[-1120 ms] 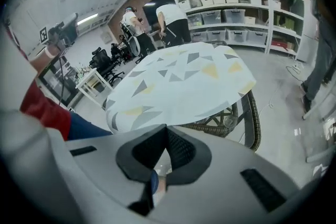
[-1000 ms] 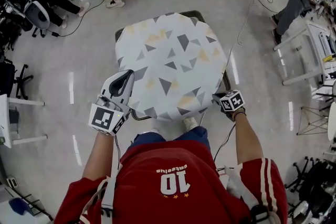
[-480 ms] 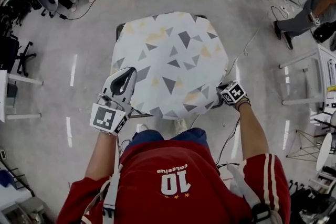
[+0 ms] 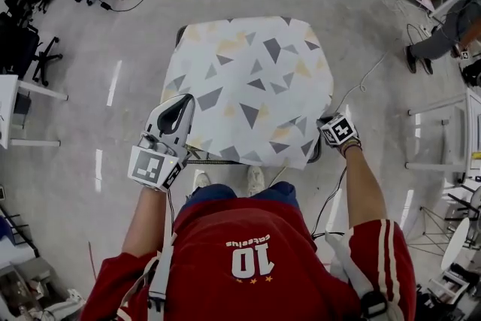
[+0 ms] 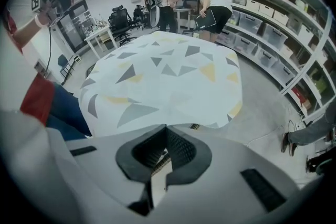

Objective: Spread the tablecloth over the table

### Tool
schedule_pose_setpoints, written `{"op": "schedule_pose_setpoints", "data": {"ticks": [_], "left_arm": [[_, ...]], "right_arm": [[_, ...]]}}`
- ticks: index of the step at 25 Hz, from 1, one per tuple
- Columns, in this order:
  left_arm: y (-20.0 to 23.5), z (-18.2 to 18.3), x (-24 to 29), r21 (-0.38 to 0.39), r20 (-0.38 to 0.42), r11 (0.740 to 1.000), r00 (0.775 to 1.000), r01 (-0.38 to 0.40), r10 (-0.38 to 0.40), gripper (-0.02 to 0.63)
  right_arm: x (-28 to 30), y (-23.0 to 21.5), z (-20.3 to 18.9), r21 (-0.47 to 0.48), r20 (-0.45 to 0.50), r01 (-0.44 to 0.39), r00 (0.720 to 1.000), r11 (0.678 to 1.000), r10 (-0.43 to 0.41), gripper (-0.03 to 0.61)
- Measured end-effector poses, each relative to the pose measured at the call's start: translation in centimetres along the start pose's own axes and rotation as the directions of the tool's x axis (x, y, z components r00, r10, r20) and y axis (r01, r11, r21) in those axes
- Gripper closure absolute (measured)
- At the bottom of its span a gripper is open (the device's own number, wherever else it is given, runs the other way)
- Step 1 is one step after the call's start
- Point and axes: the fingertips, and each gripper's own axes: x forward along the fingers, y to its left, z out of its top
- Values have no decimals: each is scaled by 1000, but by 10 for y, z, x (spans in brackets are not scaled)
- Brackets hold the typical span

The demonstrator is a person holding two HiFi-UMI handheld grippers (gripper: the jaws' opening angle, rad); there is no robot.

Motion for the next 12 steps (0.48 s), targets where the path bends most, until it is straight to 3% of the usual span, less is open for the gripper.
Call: {"op": "schedule_pose_setpoints", "data": {"ticks": [3, 7, 12], "left_arm": [[0, 3, -2, 2, 6, 1000, 1000, -3, 3, 606], [2, 2, -7, 1, 2, 1000, 1000, -2, 2, 606], [11, 0, -20, 5, -10, 1000, 1000, -7, 8, 606]], "right_arm": [[0, 5, -7, 1, 2, 2, 1000, 1000, -2, 565], [0, 13, -29, 91, 22, 4, 1000, 996, -6, 565], [1, 14, -40, 139, 33, 106, 993, 985, -112, 535]]}}
